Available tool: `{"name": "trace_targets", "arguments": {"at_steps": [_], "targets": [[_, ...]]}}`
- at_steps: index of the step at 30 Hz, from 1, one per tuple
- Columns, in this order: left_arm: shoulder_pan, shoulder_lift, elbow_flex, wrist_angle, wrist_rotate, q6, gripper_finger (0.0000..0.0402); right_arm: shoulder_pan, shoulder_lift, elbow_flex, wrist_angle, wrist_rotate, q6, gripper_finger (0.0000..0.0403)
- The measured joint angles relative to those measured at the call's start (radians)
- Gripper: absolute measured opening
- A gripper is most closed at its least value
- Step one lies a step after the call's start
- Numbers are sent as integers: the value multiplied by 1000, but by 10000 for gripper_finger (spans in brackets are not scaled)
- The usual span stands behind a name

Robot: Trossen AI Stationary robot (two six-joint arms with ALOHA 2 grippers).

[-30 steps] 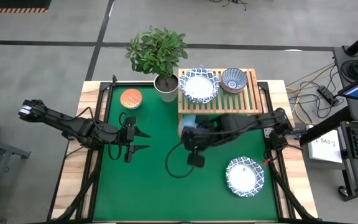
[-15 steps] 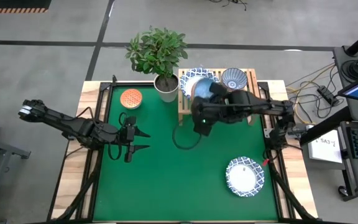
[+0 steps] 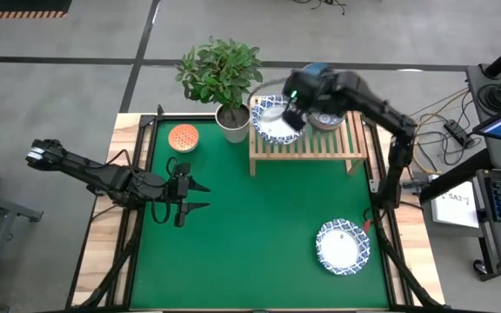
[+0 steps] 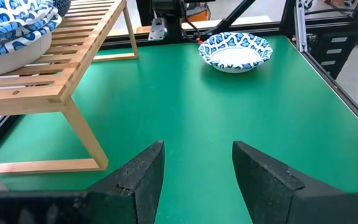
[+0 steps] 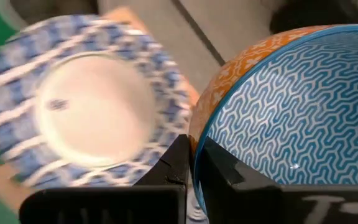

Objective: Place and stack bowls onto a shelf
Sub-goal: Stack the light blue bowl on top of the blue bowl on the shelf

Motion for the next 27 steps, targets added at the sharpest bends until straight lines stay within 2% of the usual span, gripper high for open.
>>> {"name": "trace_targets", "arguments": {"at_steps": [3, 7, 9, 15, 27], "targets": [[0, 0, 0, 0, 0, 0, 173, -98, -39, 0, 0, -100, 40, 13], [0, 0, 0, 0, 0, 0, 173, -215, -95, -3, -1, -396, 115, 13], [0, 0, 0, 0, -2, 4, 173, -231, -118, -8, -1, -471, 112, 13], [0, 0, 0, 20, -2, 22, 173, -208, -158, -57, 1, -497, 110, 13], [0, 0, -6, 22, -2, 22, 173, -195, -189, -289, 2, -484, 151, 13]]}}
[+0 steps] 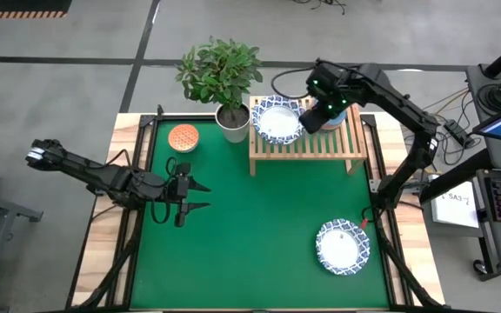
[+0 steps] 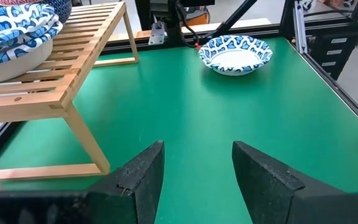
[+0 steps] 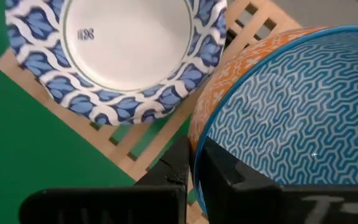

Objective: Place and stack bowls onto a shelf
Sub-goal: Stack the light blue bowl on top of the blue bowl on the shelf

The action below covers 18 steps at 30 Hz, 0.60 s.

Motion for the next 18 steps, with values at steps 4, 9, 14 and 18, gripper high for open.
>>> {"name": "trace_targets", "arguments": {"at_steps": [4, 9, 14, 18], "targets": [[0, 0, -1, 0, 0, 0, 173, 0, 4, -25, 0, 21, 1, 13], [0, 0, -1, 0, 0, 0, 173, -2, 5, -39, 0, 66, 2, 13], [0, 0, -1, 1, 0, 0, 173, -2, 5, -40, 0, 77, 2, 13], [0, 0, -1, 5, 0, 0, 173, -2, 5, -41, 0, 76, 20, 16]]}}
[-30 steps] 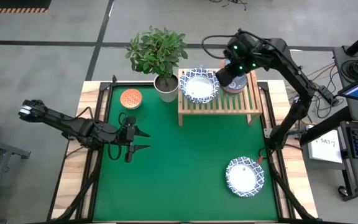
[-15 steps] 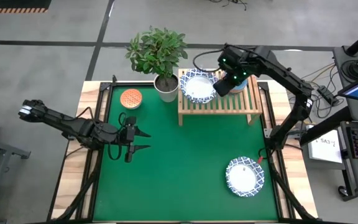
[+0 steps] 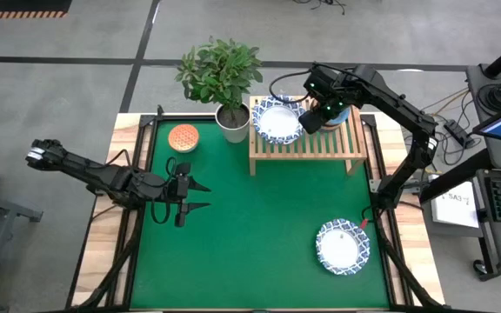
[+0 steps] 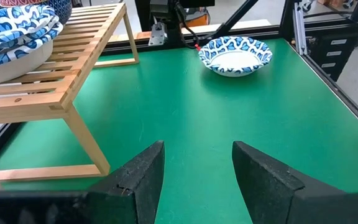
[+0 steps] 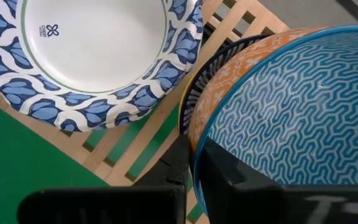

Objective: Place and stack bowls onto a shelf
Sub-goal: Stack the light blue bowl on top of the blue bowl on the shelf, then adjust the light blue bowl

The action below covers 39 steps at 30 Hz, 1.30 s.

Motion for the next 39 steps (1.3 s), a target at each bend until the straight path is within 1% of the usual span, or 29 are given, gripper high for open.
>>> {"name": "trace_targets", "arguments": {"at_steps": [2, 11, 16, 18, 21, 30, 35, 37, 39], "targets": [[0, 0, 0, 3, 0, 0, 173, 0, 0, 0, 0, 1, 0, 27], [0, 0, 0, 3, 0, 0, 173, 0, 0, 3, -2, 2, 1, 103], [0, 0, 0, 3, 0, 0, 173, 0, -2, 58, 5, 0, 49, 119], [0, 0, 0, 3, 0, 0, 173, 0, -2, 75, 20, 0, 54, 116], [0, 0, 0, 3, 0, 0, 173, 0, -2, 78, 38, 1, 53, 98], [0, 0, 0, 3, 0, 0, 173, 1, 34, 31, 46, 1, 28, 15], [0, 0, 0, 3, 0, 0, 173, 2, 56, 19, 62, 5, 17, 9], [0, 0, 0, 3, 0, 0, 173, 2, 68, 15, 62, 38, 18, 9], [0, 0, 0, 3, 0, 0, 173, 1, 75, 9, 52, 95, 19, 9]]}}
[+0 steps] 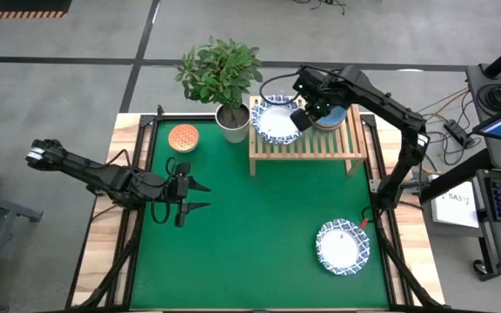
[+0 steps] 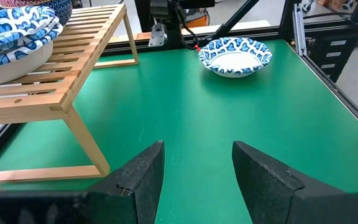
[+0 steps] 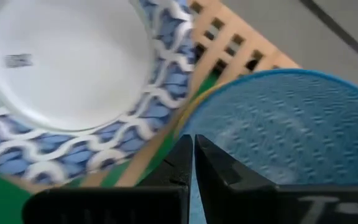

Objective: Place and stack bowls onto a shelf
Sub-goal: Adjust the light blue bowl

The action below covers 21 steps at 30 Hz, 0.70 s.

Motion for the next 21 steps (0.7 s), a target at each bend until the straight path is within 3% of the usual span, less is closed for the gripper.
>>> {"name": "trace_targets", "arguments": {"at_steps": [21], "targets": [[0, 0, 0, 0, 0, 0, 173, -52, -48, 33, -33, 82, -13, 9]]}}
